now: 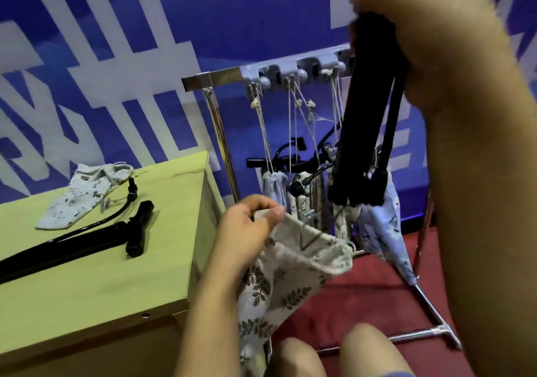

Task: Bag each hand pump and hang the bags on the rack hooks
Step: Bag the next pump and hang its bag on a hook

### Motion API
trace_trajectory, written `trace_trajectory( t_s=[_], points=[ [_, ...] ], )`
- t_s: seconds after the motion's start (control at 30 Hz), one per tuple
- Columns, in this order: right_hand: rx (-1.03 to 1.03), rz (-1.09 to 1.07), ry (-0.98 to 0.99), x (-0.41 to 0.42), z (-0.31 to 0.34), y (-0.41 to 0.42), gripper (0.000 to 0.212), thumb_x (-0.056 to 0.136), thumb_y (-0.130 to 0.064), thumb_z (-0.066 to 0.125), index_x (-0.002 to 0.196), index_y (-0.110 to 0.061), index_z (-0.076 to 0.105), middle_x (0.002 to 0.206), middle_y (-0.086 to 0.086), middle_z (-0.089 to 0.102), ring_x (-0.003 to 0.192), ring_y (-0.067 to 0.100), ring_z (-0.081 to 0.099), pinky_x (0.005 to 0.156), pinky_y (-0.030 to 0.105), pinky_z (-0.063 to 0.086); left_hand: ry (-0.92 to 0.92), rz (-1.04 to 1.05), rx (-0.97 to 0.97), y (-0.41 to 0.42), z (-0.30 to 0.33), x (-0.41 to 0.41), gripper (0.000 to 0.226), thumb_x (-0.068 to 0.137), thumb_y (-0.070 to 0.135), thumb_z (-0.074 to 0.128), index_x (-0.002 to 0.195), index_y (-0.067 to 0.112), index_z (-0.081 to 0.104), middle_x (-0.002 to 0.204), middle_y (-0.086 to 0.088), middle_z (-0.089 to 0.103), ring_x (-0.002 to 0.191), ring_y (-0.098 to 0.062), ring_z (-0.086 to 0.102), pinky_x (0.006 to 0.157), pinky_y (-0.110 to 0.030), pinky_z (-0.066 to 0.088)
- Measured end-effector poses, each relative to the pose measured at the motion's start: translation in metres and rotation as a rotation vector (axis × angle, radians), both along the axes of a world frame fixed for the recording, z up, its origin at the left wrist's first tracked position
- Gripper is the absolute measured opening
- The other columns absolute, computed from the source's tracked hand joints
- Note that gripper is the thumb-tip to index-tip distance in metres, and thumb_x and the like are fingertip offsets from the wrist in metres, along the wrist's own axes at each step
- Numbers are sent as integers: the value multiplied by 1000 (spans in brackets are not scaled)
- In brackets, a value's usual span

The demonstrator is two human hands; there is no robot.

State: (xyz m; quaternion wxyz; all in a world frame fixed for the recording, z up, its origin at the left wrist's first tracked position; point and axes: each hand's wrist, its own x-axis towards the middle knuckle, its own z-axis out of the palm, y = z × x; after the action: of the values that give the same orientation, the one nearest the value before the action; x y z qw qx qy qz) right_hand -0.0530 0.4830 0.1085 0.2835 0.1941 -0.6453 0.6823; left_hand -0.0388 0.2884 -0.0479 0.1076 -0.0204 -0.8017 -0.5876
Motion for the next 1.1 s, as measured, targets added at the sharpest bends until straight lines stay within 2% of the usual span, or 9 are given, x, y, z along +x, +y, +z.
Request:
trace_trajectory(
  t_s=[0.17,0.27,0.37,0.5,0.67,0.8,0.9,1.0,1.1],
  points=[
    [25,13,-71,-8,10,-7,28,97,-25,43,69,-20,40,73,-4,41,67,5,45,69,20,40,-26,-18,-27,3,-7,-6,22,96,21,53,76,12,49,64,-4,43,55,-14,41,43,-16,38],
    [-150,8,102,-5,2,-11,10,86,-18,55,83,-12,47,78,-1,46,73,11,55,68,21,48,-59,1,96,6,-7,-7,19,98,19,49,79,15,48,67,1,46,56,-9,43,50,-20,37],
    [-273,38,145,-1,-21,-11,32,82,-13,64,106,-5,44,82,1,52,69,11,60,67,24,51,-39,34,292,4,-1,-5,14,96,20,51,85,15,56,79,-8,50,77,-19,44,63,-29,40],
    [-283,100,8,2,-62,-21,26,78,-17,68,95,-20,49,76,-6,58,69,11,61,69,29,52,60,4,443,7,10,-1,24,95,13,50,75,20,59,73,-4,54,76,-20,46,70,-34,38],
    [-202,151,-110,2,-97,-46,35,73,-32,70,100,-24,50,92,1,60,87,20,64,84,40,54,142,-88,328,28,22,5,19,96,14,47,79,16,55,72,1,62,71,-11,59,67,-23,48],
    [-238,167,-157,3,-105,-48,40,73,-34,72,106,-24,50,93,0,63,96,24,67,89,47,53,201,12,217,23,24,0,20,96,19,50,77,19,54,69,2,56,64,-9,52,61,-24,44],
    [-372,153,-68,2,-92,-40,37,74,-26,71,104,-20,50,90,-2,63,91,21,65,92,46,51,191,70,40,13,18,-6,20,93,28,57,75,21,53,67,0,49,64,-14,45,64,-32,38],
    [-521,178,23,2,-87,-38,30,72,-15,73,92,-20,52,78,-7,63,83,19,61,87,39,51,201,76,39,18,23,-4,18,83,36,60,72,22,56,68,-2,56,65,-17,49,62,-35,41],
    [-487,160,-31,8,-104,-47,34,68,-17,77,92,-14,54,73,-11,63,73,9,61,76,35,52,198,70,79,26,34,-3,18,83,34,62,71,22,57,67,1,65,67,-17,58,68,-40,48]
  ],
)
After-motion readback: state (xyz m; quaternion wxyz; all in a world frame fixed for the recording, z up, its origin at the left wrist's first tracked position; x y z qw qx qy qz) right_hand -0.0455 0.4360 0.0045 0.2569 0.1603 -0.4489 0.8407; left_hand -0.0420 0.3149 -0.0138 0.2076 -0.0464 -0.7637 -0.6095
